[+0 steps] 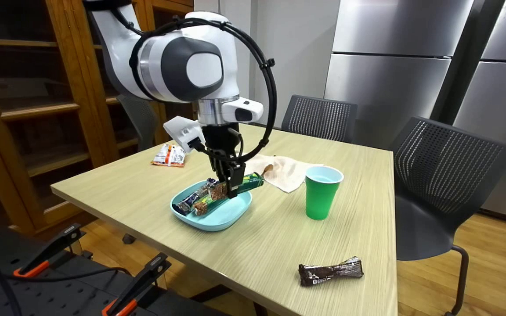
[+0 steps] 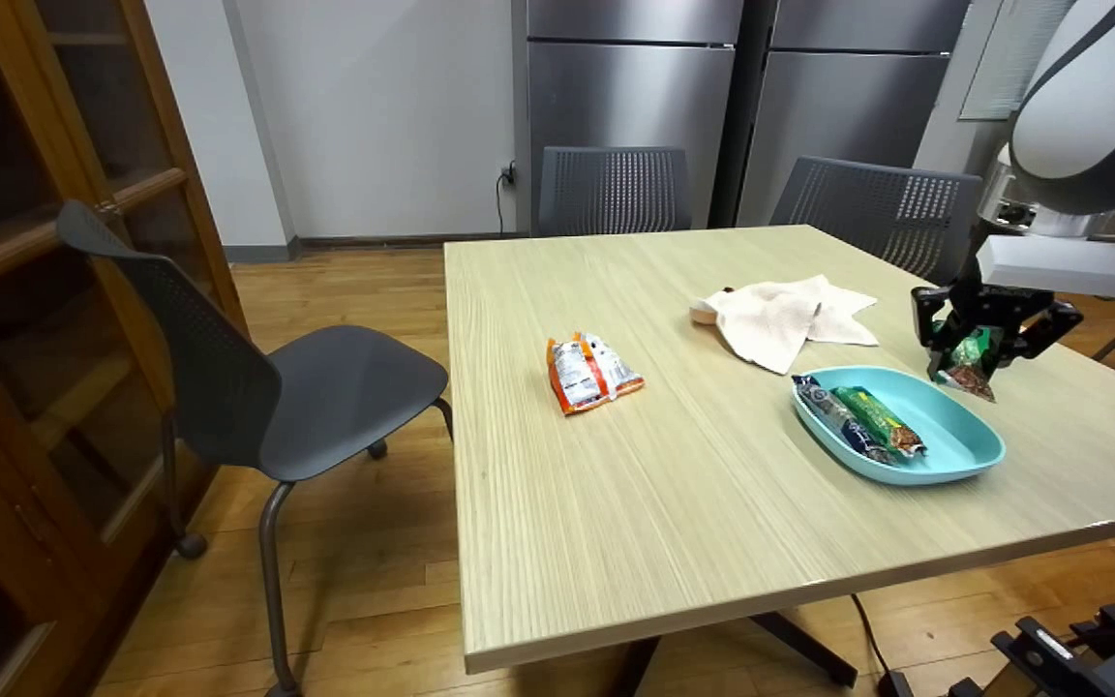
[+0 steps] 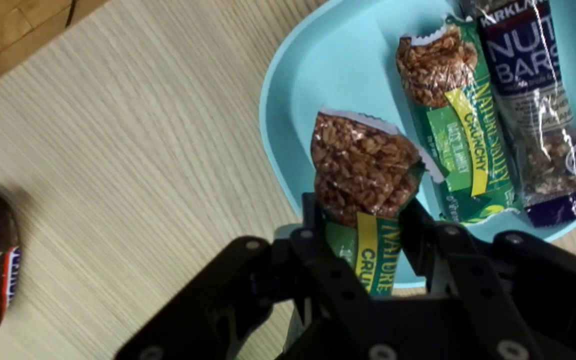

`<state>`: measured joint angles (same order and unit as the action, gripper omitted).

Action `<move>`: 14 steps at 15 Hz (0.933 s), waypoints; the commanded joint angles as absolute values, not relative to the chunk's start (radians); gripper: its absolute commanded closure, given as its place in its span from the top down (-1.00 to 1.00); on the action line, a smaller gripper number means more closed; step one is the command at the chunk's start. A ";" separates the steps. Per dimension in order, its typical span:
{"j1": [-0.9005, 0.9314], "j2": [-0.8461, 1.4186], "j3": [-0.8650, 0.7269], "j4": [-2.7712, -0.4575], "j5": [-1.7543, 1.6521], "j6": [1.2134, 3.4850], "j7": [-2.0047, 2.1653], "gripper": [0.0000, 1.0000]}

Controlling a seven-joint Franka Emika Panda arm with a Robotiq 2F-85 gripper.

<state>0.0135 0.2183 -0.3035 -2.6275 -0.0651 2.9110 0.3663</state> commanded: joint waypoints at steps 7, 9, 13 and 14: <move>0.075 0.234 -0.373 -2.660 -0.457 2.940 0.240 -0.69; 0.083 0.247 -0.378 -2.657 -0.513 2.944 0.237 -0.69; 0.107 0.266 -0.392 -2.651 -0.589 2.955 0.250 -0.69; 0.103 0.271 -0.383 -2.651 -0.602 2.959 0.260 -0.69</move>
